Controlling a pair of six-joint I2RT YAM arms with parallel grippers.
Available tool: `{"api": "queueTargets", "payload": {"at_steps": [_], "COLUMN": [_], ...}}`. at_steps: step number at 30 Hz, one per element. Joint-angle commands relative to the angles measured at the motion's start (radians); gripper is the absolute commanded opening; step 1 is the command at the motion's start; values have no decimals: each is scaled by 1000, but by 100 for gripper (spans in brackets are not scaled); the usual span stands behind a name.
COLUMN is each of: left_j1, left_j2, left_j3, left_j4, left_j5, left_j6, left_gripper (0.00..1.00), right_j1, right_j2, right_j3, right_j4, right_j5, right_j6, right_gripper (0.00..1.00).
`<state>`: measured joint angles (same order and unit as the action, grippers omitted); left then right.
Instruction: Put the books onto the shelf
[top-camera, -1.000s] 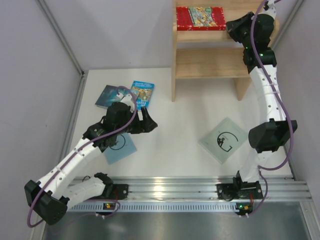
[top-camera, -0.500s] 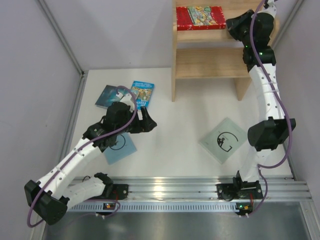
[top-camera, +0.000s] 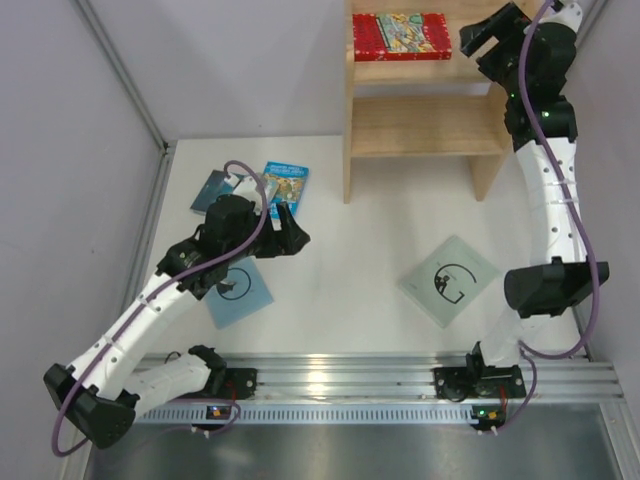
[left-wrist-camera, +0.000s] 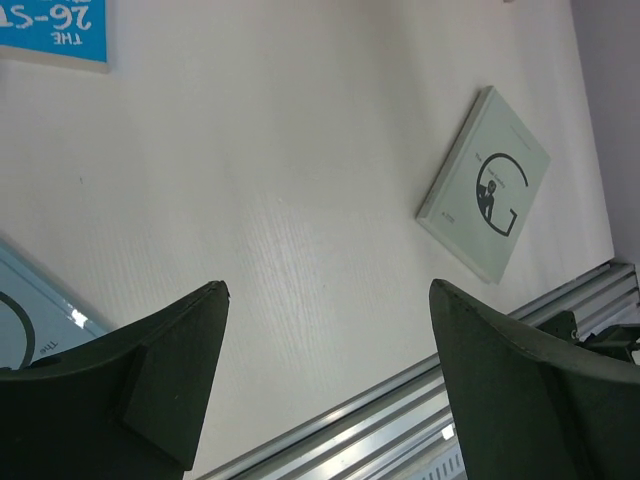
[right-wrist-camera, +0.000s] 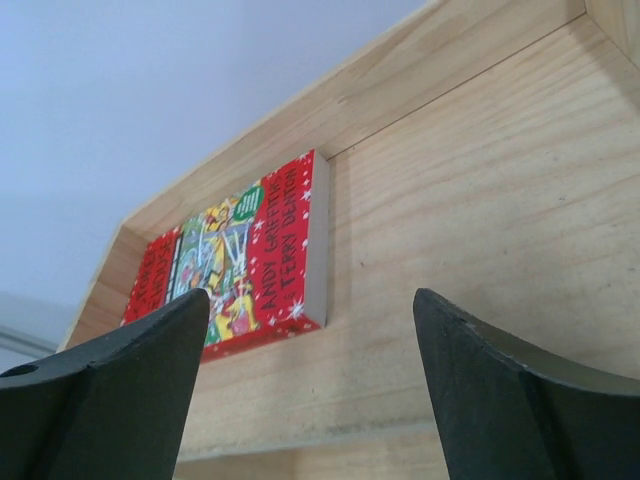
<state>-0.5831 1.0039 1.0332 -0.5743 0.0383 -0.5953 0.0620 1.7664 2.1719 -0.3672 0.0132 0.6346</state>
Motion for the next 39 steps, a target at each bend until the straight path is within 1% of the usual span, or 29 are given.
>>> {"api": "queueTargets", "payload": {"at_steps": [1, 3, 4, 6, 7, 8, 9, 10, 11, 12, 13, 14, 15, 16, 18, 19, 21, 23, 24, 26, 29, 32, 33, 34, 35, 36, 37, 38, 39], "left_j1": [5, 3, 5, 5, 5, 5, 6, 6, 8, 8, 9, 9, 8, 9, 8, 6, -7, -41, -52, -87, -98, -96, -95, -83, -74, -60, -26, -5, 20], "left_j2": [-1, 4, 5, 6, 7, 10, 10, 13, 12, 12, 21, 25, 32, 50, 85, 99, 128, 171, 195, 209, 233, 243, 249, 254, 259, 268, 271, 274, 272], "left_j3": [85, 108, 113, 117, 120, 120, 119, 104, 88, 73, 47, 35, 27, 13, -2, -22, -53, -93, -102, -128, -160, -177, -179, -177, -179, -180, -191, -200, -209], "left_j4": [-1, -1, -4, -10, -21, -24, -22, 2, 23, 37, 57, 83, 88, 90, 100, 106, 178, 230, 287, 332, 405, 429, 429, 424, 422, 424, 427, 441, 448], "left_j5": [-12, 37, 47, 63, 64, 74, 107, 124, 147, 182, 208, 230, 244, 262, 273, 296, 328, 365, 374, 376, 382, 348, 313, 299, 295, 291, 290, 298, 308], "left_j6": [35, 40, 43, 51, 52, 54, 51, 45, 39, 16, 6, -6, -6, -3, 17, 22, 23, -15, -26, -47, -73, -69, -66, -66, -66, -67, -70, -81, -87], "left_gripper": [87, 87, 87, 86, 87, 86, 86, 86, 86, 86, 85, 85, 84, 84, 82, 81, 79, 78, 77, 77, 77, 77, 77, 78, 78, 78, 78, 78, 78], "right_j1": [-7, -4, 1, 4, 4, 4, 4, 4, 4, 5, 6, 6, 4, 2, 1, 1, -17, -39, -77, -128, -240, -293, -313, -318, -317, -318, -318, -318, -318], "right_j2": [-141, -209, -288, -375, -456, -496, -534, -623, -672, -718, -808, -850, -887, -947, -998, -1004, -1006, -986, -970, -958, -949, -921, -906, -862, -836, -776, -747, -719, -669], "right_j3": [-33, -96, -183, -277, -363, -406, -508, -574, -648, -787, -855, -921, -1030, -1079, -1197, -1236, -1335, -1385, -1424, -1462, -1570, -1623, -1649, -1656, -1661, -1667, -1670, -1675, -1684], "right_j4": [-29, -41, -42, -58, -100, -133, -160, -189, -191, -194, -209, -219, -236, -265, -289, -294, -294, -291, -286, -268, -207, -119, -96, -35, -7, 23, 98, 137, 211], "right_j5": [-45, -65, -76, -81, -84, -85, -88, -102, -116, -122, -110, -99, -81, -37, 16, 25, 54, 77, 89, 93, 54, 33, 33, 30, 25, 1, -8, -59, -131], "right_j6": [-32, -26, -23, -15, -7, -3, 5, 34, 48, 62, 94, 100, 102, 105, 100, 96, 91, 73, 63, 39, 33, 30, 28, 24, 20, 13, -1, -15, -30], "right_gripper": [85, 89, 92, 97, 100, 100, 100, 100, 100, 100, 100, 100, 100, 100, 100, 100, 100, 100, 100, 100, 100, 100, 100, 100, 100, 100, 100, 100, 100]}}
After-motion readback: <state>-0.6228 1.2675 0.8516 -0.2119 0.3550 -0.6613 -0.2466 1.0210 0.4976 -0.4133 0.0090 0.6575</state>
